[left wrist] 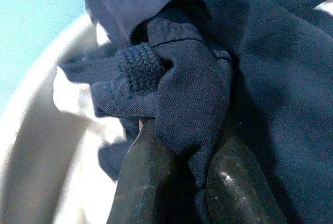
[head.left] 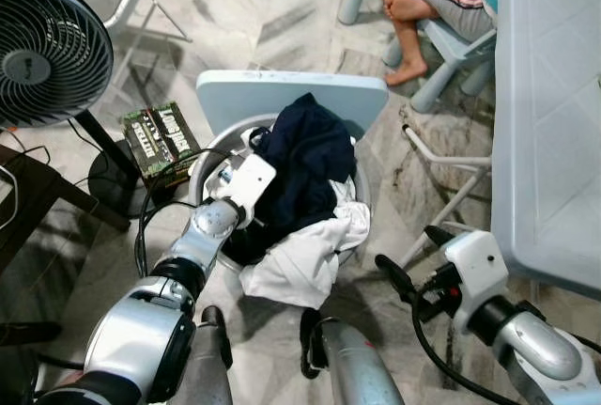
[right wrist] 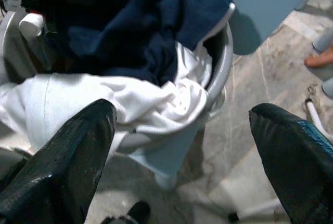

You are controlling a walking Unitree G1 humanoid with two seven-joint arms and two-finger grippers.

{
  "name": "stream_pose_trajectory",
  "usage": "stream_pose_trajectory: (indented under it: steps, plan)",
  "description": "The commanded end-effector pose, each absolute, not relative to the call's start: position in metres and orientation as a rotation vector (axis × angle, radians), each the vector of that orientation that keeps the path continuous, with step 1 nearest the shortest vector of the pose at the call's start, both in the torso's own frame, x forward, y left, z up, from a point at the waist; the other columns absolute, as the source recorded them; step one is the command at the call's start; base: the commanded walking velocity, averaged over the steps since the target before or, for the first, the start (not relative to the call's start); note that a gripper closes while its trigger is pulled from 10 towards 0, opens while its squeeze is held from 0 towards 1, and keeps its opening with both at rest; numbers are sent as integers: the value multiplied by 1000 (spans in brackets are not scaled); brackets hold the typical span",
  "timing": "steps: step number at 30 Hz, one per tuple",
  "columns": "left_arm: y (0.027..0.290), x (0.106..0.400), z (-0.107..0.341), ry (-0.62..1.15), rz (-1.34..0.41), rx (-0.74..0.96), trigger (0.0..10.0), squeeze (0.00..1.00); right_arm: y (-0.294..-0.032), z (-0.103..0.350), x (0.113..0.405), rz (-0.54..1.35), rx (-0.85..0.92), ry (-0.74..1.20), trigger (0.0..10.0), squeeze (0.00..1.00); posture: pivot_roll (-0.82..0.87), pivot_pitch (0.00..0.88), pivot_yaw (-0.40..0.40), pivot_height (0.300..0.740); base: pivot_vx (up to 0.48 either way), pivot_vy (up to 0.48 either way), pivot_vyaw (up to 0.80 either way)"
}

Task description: Hang hanger

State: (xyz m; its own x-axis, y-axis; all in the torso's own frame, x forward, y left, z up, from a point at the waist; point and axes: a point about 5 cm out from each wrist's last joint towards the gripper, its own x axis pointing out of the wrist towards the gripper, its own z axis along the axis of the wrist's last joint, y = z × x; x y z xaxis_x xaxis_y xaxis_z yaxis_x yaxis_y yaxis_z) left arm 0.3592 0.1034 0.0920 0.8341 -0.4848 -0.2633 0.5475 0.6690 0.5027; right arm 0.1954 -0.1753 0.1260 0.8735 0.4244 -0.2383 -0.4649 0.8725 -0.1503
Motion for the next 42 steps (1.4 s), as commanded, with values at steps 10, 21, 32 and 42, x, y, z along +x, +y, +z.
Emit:
stream_pose_trajectory:
  steps: [10,21,32,42]
  plan:
    - [83,359,132,-218,-918,1144,0,0,-164,113,219,427,-167,150,10000,0,-89,158,0,740,0,0,0]
    - [36,323,112,-315,-1283,1198,0,0,-170,114,241,325,-195,82,10000,0,-73,95,30,740,0,0,0]
    - [41,318,108,-314,-1279,1174,0,0,-180,113,260,177,-205,28,10000,0,-31,33,46,740,0,0,0]
    - [134,364,149,-58,-1122,1505,0,0,-175,108,274,133,-189,2,10000,0,15,0,56,740,0,0,0]
